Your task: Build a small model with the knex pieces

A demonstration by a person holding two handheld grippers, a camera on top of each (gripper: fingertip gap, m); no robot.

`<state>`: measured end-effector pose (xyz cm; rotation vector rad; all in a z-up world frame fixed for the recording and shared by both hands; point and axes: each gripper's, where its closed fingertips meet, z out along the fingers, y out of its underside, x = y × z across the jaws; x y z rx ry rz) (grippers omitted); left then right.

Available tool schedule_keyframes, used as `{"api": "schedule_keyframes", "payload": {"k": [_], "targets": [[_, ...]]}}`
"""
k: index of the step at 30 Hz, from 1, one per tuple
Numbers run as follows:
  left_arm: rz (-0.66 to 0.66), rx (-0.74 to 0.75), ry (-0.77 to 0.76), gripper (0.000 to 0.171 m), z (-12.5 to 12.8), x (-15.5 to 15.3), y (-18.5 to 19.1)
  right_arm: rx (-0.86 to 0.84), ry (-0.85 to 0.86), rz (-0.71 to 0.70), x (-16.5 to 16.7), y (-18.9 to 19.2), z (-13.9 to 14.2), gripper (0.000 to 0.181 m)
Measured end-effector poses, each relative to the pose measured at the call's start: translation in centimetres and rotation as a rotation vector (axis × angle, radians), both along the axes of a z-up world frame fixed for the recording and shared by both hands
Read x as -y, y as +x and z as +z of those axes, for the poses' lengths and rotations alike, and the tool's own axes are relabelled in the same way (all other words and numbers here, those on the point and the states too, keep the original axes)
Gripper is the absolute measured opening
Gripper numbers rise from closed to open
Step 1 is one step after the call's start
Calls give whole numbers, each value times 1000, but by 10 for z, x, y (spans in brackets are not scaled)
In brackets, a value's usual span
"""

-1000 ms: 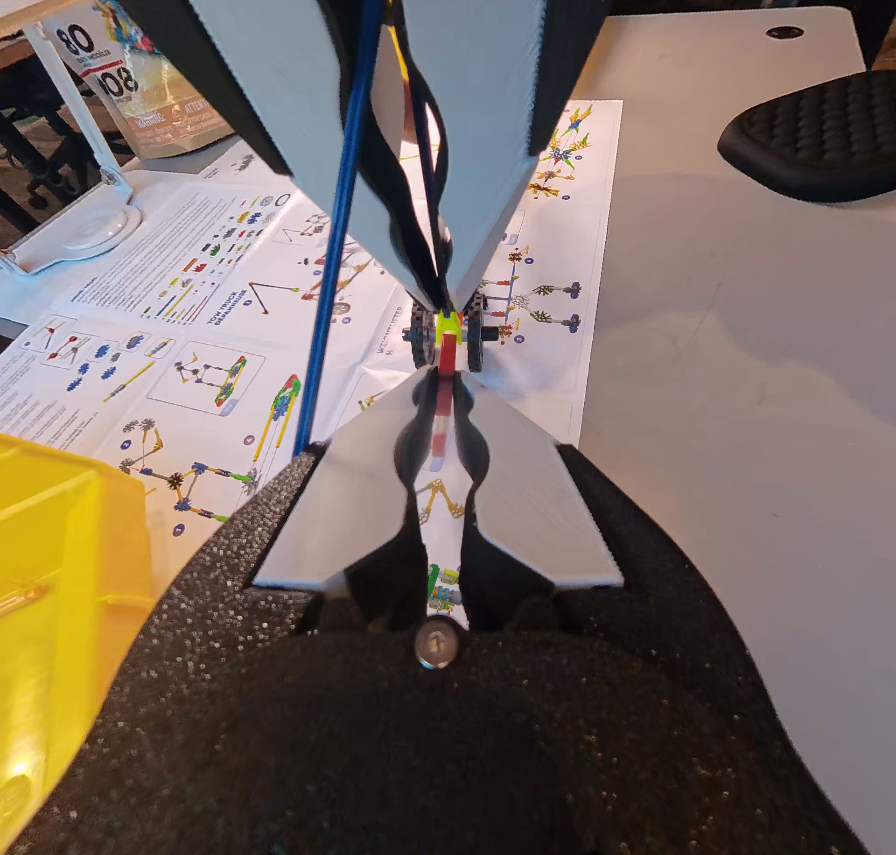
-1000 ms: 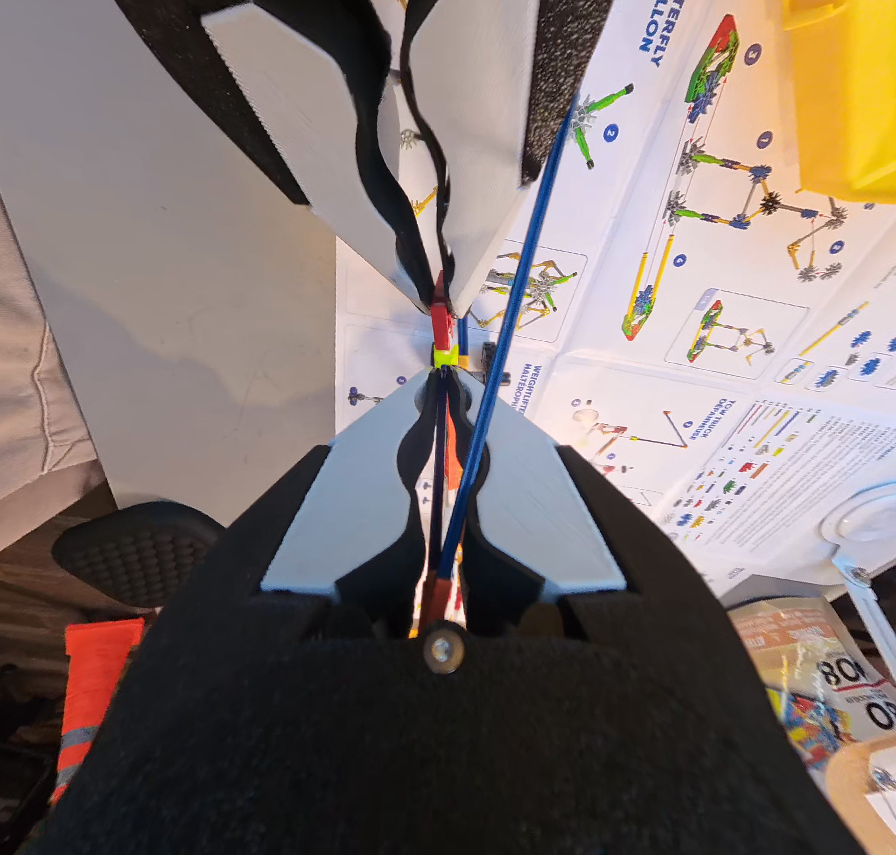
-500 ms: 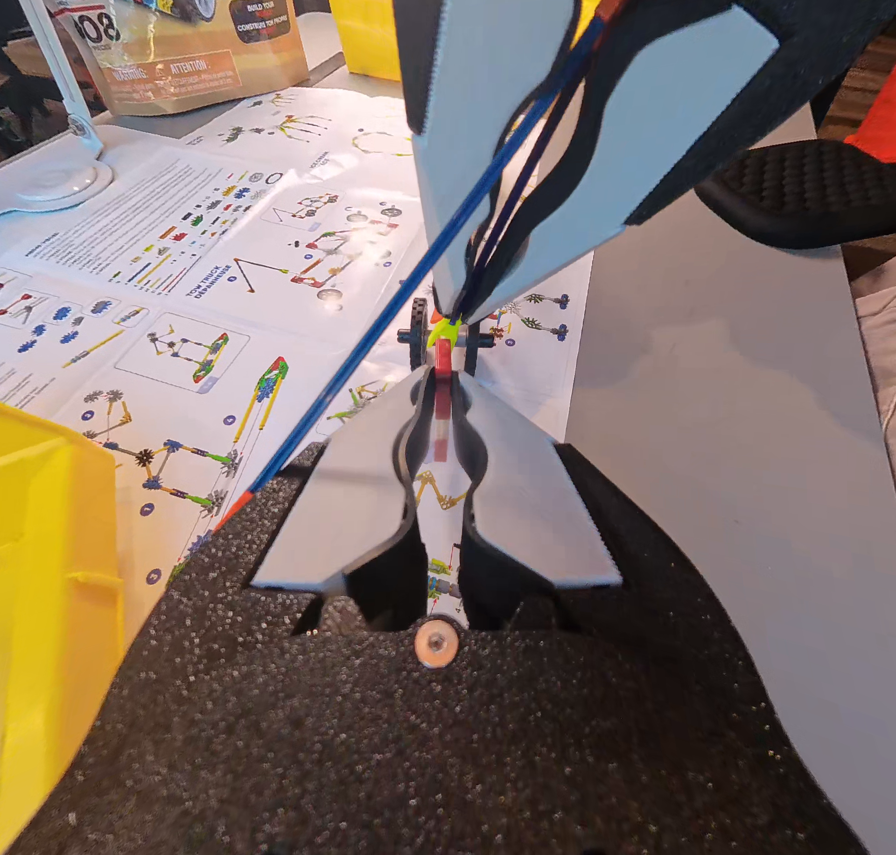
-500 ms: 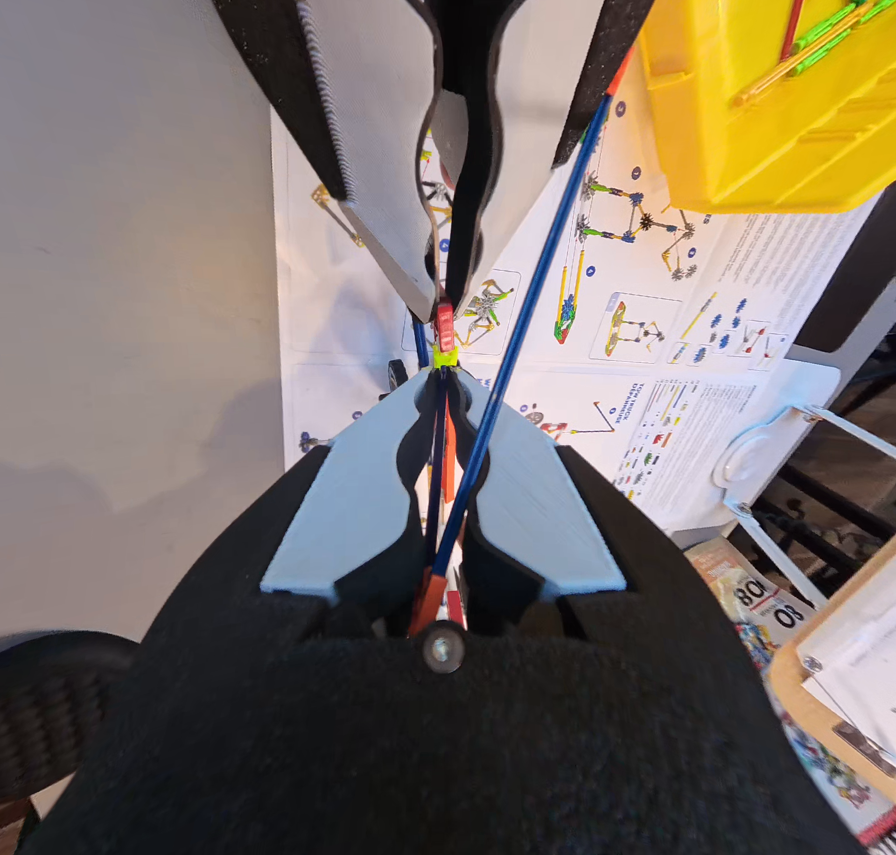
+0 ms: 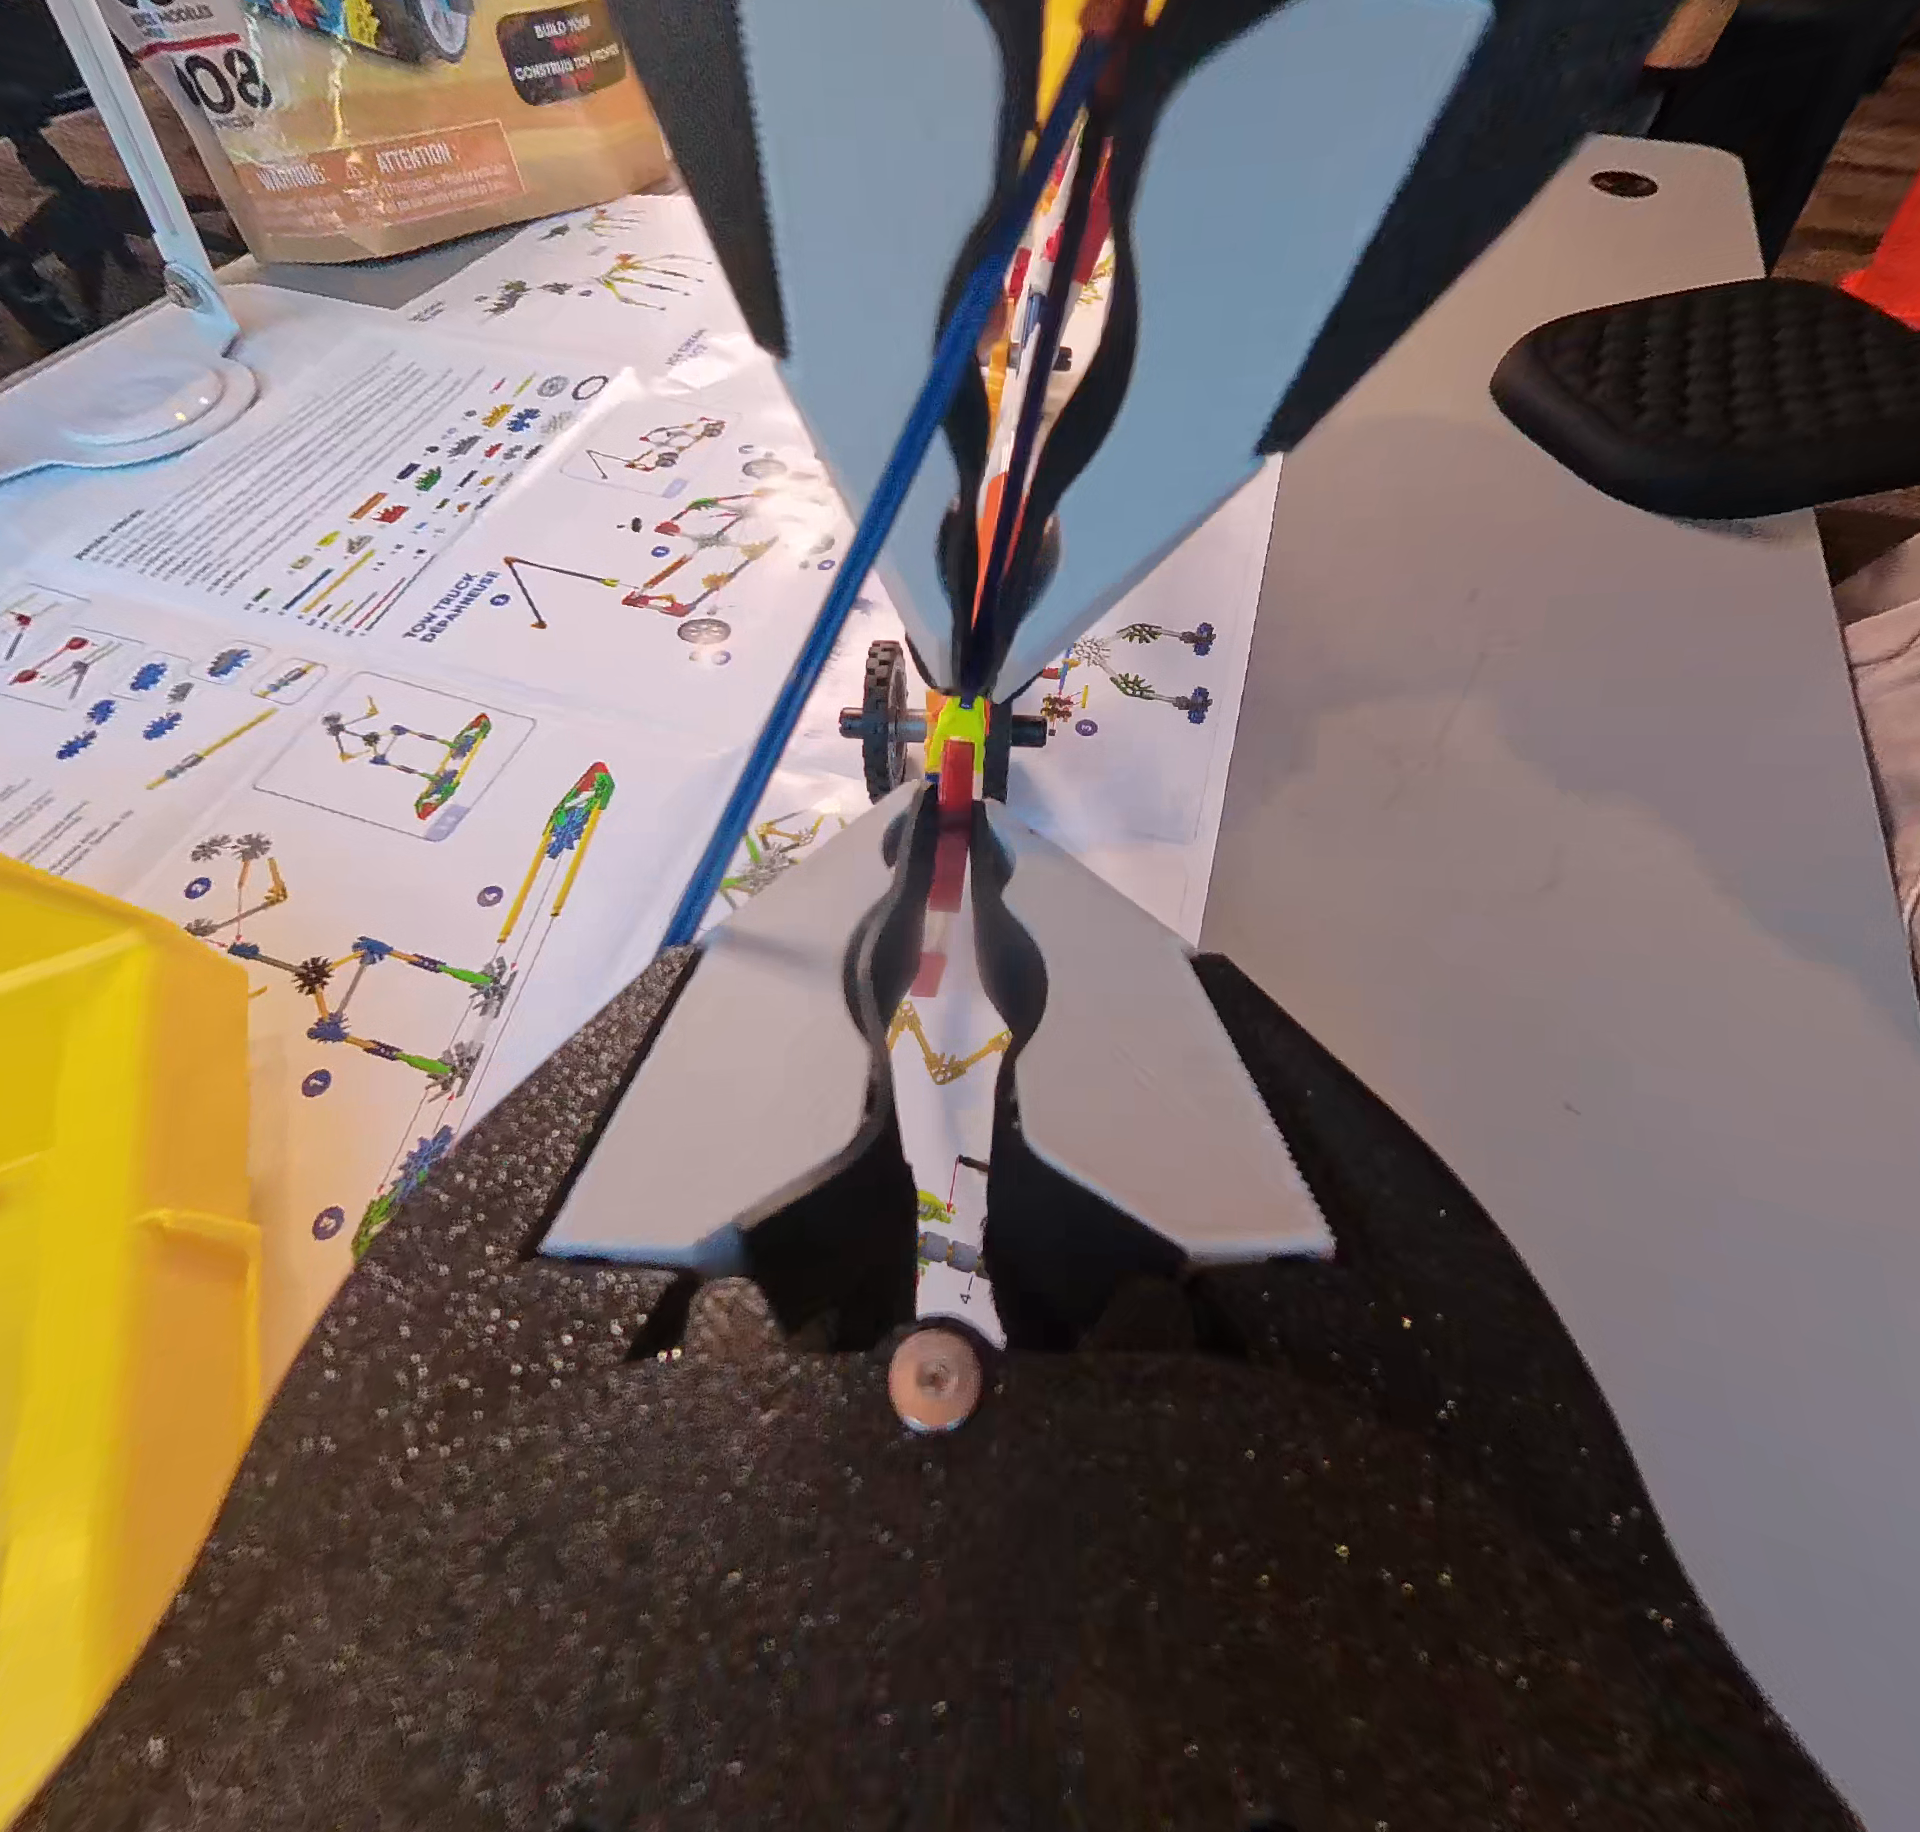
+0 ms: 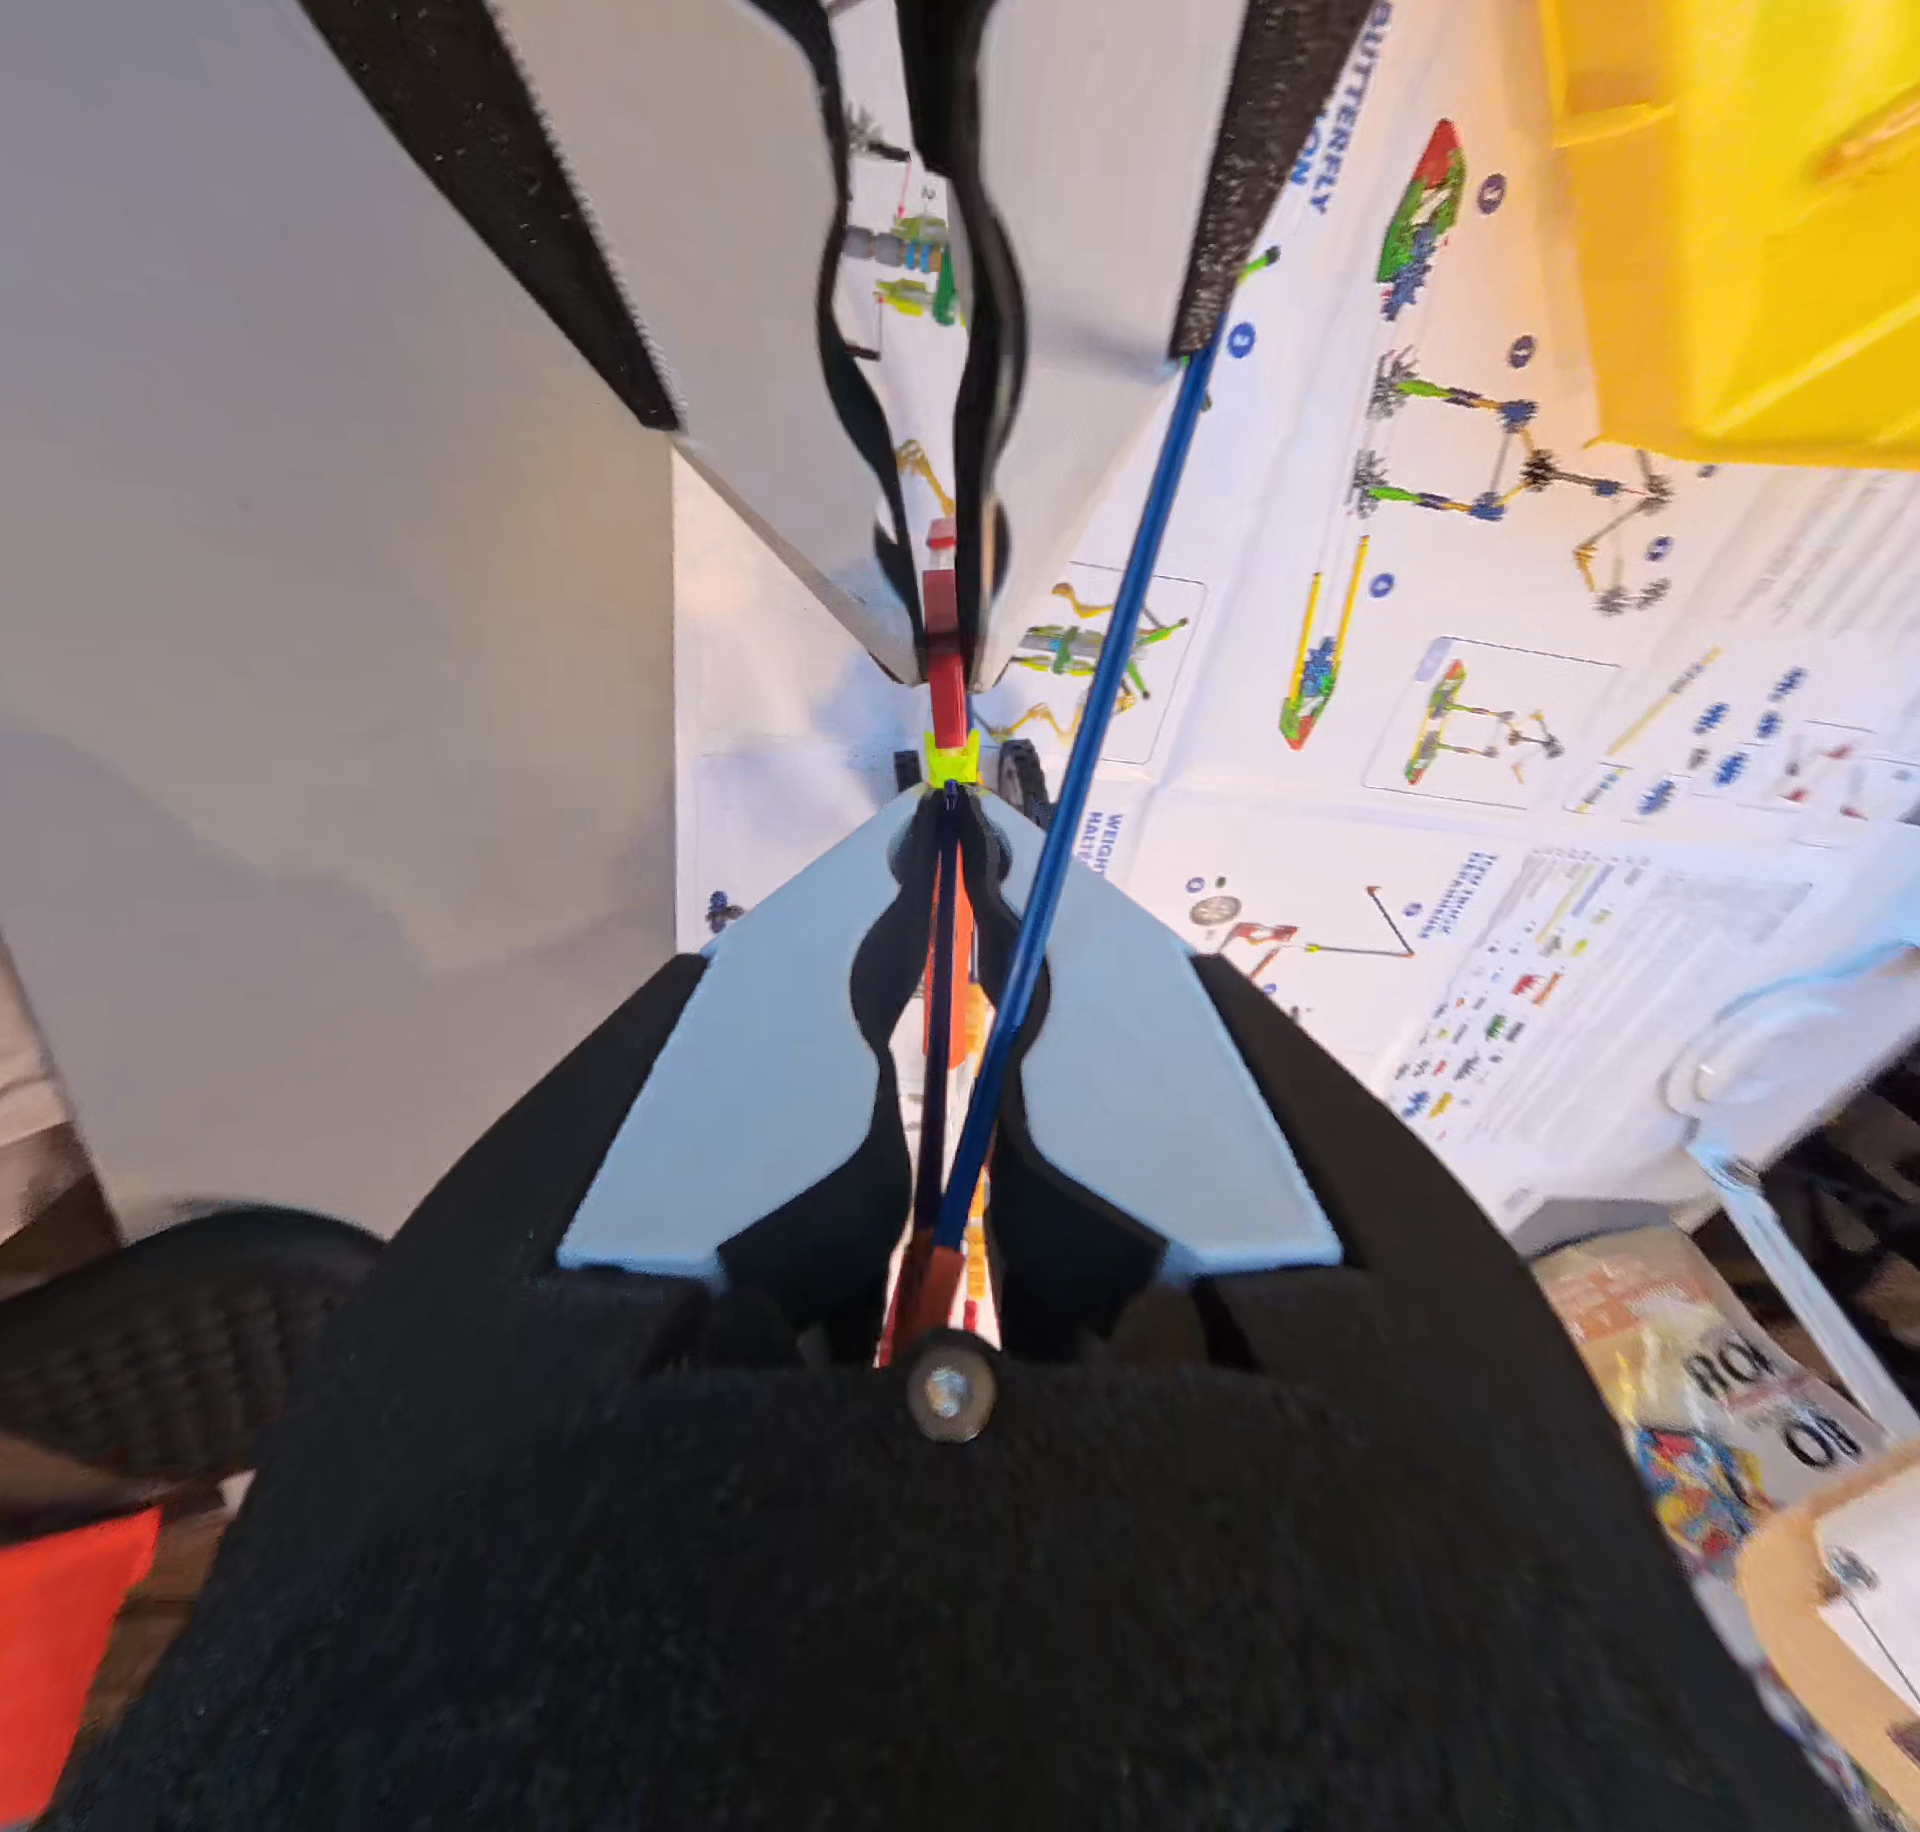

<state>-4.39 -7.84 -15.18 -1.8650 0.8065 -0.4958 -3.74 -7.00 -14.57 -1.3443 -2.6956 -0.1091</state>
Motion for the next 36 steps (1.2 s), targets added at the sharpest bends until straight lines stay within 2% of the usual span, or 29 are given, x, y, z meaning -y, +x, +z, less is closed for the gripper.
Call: {"api": "schedule_keyframes", "payload": {"k": [3,6,12,15,19,23,27,31,36], "targets": [[3,31,-23,0,1,-2,-1,-90,105,3,-2,-1,0,0],[2,33,-27,0,2,-2,-2,-139,118,-10,-2,-2,0,0],[-44,43,-21,4,2,-2,1,62,-178,-76,-4,-1,9,1],[-50,89,-29,4,3,-3,-3,88,-229,-82,-7,-6,11,2],[-61,153,-55,5,4,-4,-5,-14,-204,-35,-12,-12,27,28],[-53,224,-101,5,5,-6,-8,-205,-74,6,-25,-3,52,36],[-31,307,-168,5,6,-11,-12,-279,96,51,-29,19,37,39],[-11,339,-176,5,7,-15,-17,-384,191,33,-30,26,42,43],[-29,317,-159,5,7,-13,-17,-424,360,18,-44,19,8,36]]}}
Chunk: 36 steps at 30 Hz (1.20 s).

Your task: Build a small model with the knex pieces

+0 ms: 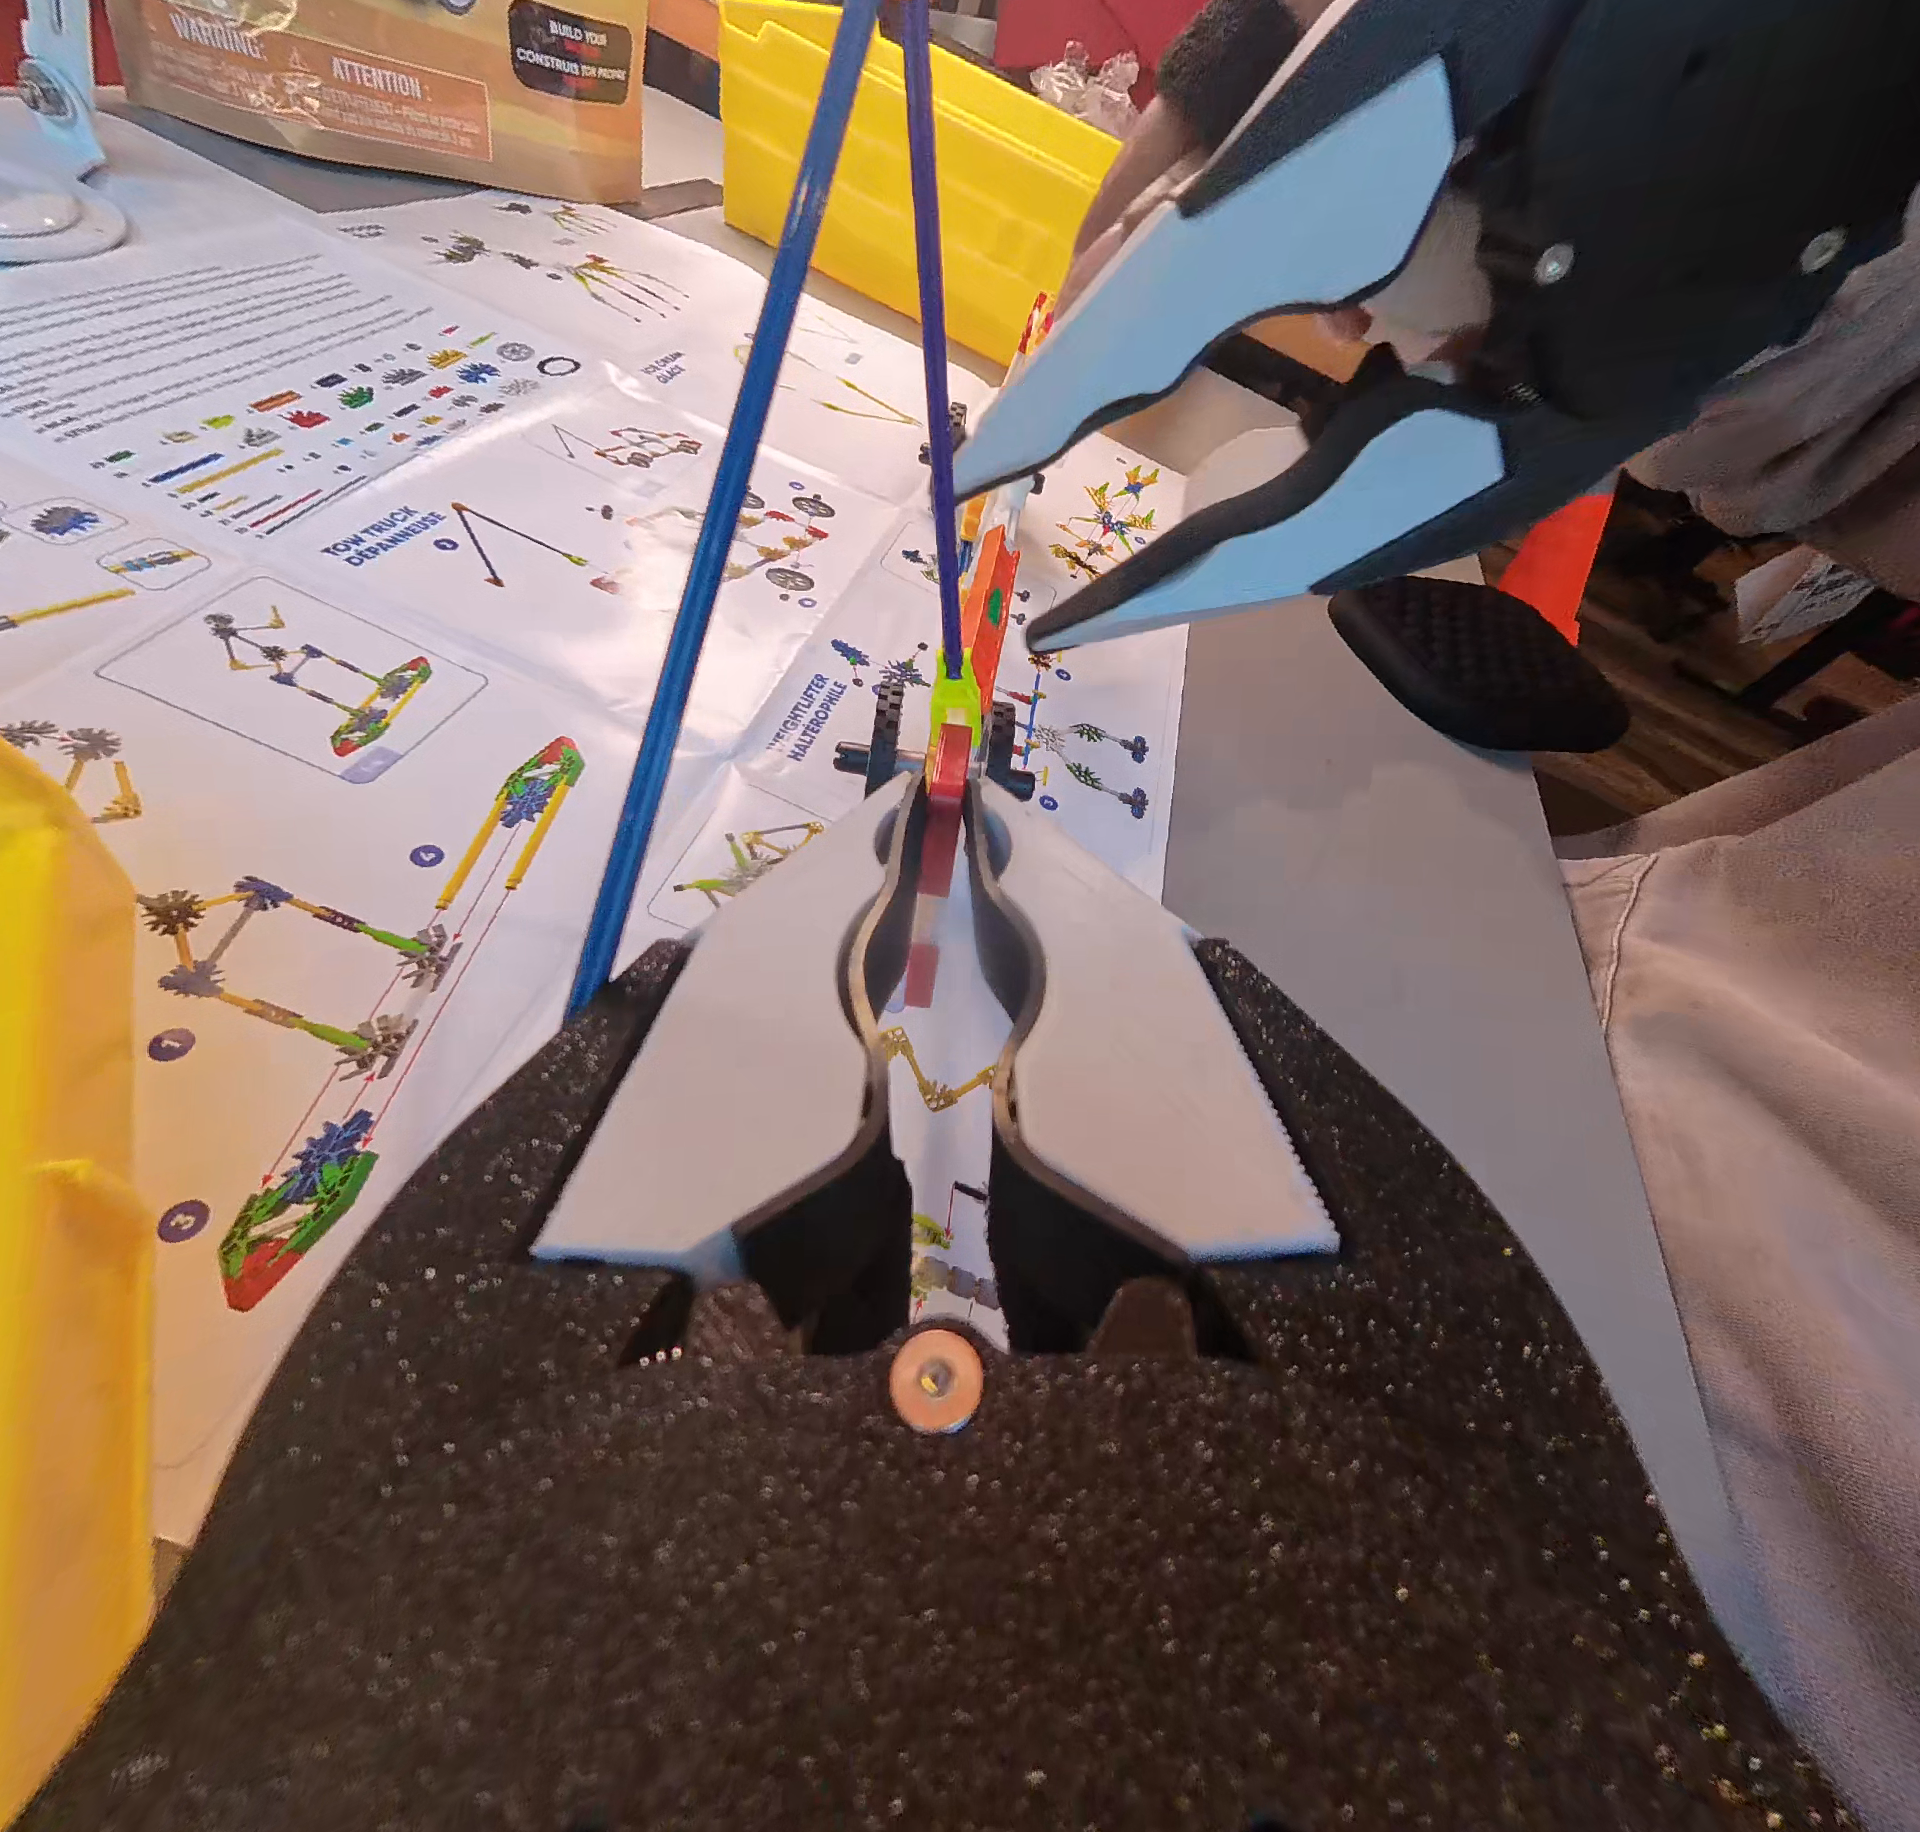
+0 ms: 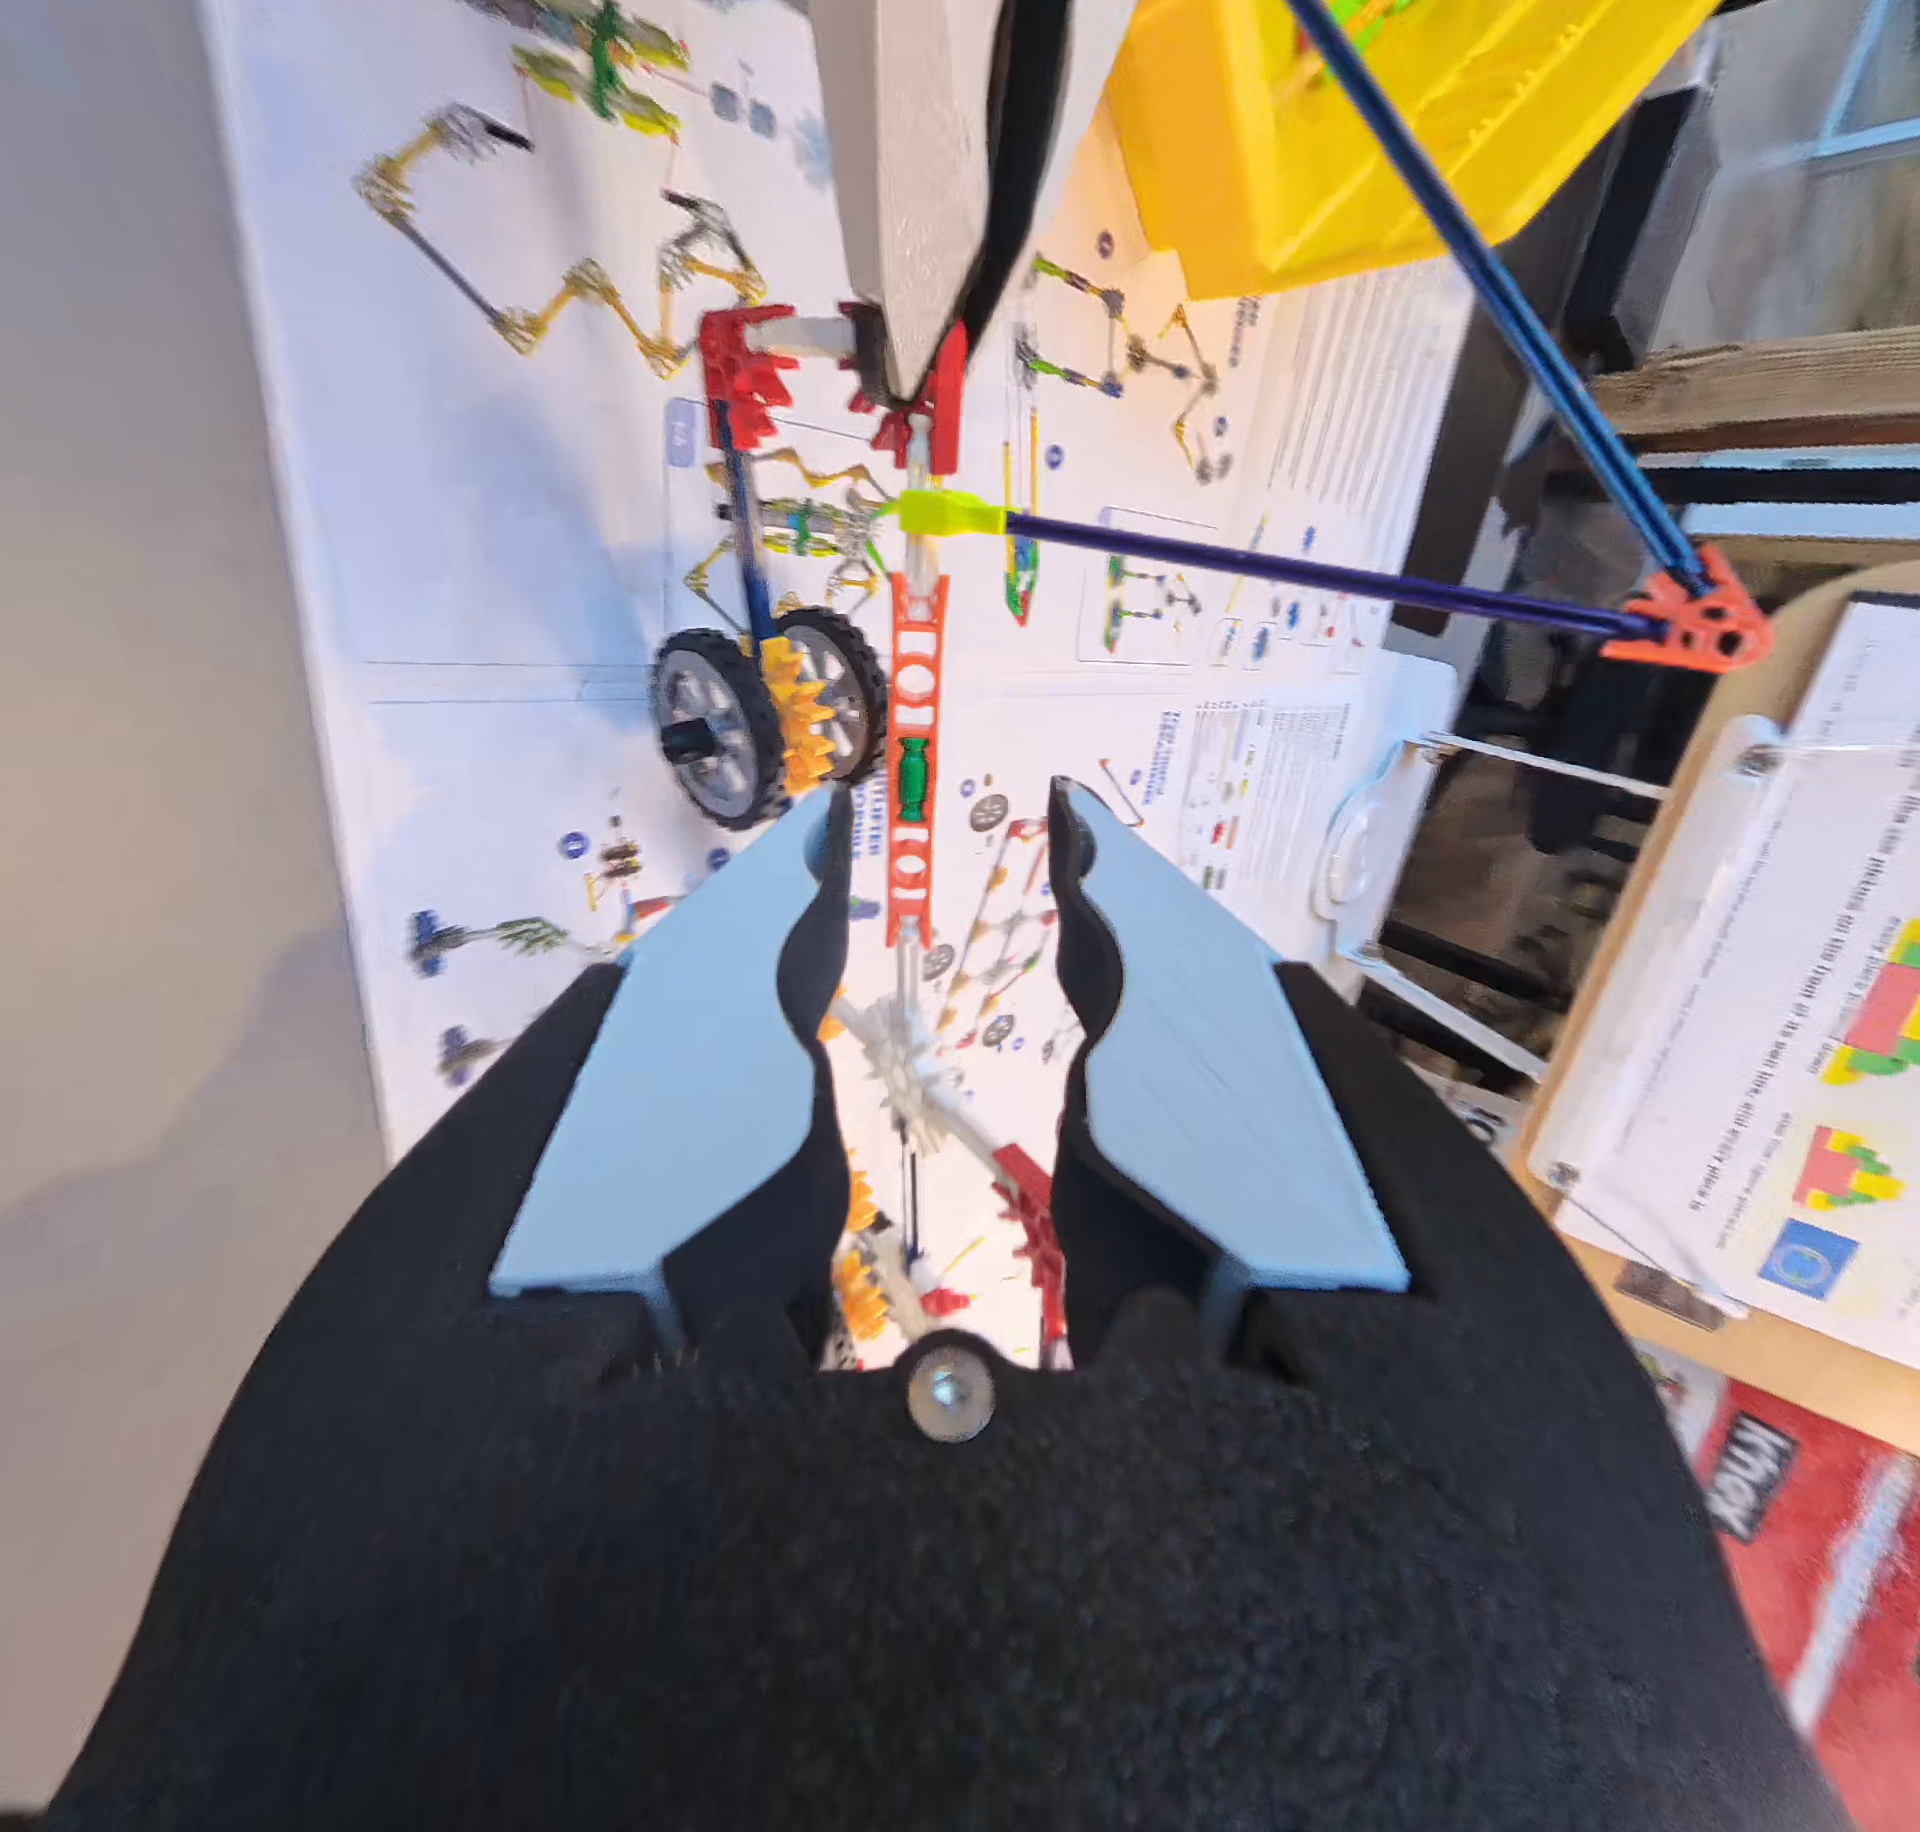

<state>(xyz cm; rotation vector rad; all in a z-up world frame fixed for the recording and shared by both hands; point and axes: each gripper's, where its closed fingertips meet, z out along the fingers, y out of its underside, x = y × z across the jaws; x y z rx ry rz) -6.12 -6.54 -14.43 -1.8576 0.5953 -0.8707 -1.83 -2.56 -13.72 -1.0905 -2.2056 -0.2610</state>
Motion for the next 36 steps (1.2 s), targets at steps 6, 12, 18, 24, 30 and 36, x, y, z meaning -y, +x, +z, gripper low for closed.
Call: {"api": "schedule_keyframes", "payload": {"k": [6,12,18,24,30,36], "targets": [[1,-42,34,4,0,1,0,89,-11,44,-5,-7,-22,8],[16,-278,164,11,-15,2,2,198,-329,-6,0,-4,-23,7],[19,-456,311,5,-14,-1,5,360,-498,3,10,10,-24,7],[7,-557,407,5,-17,-1,10,473,-585,47,12,17,-26,7],[17,-497,341,5,-22,-2,5,437,-531,45,9,11,-28,8],[18,-506,357,5,-22,-3,4,290,-726,-12,12,-2,-3,46]]}}
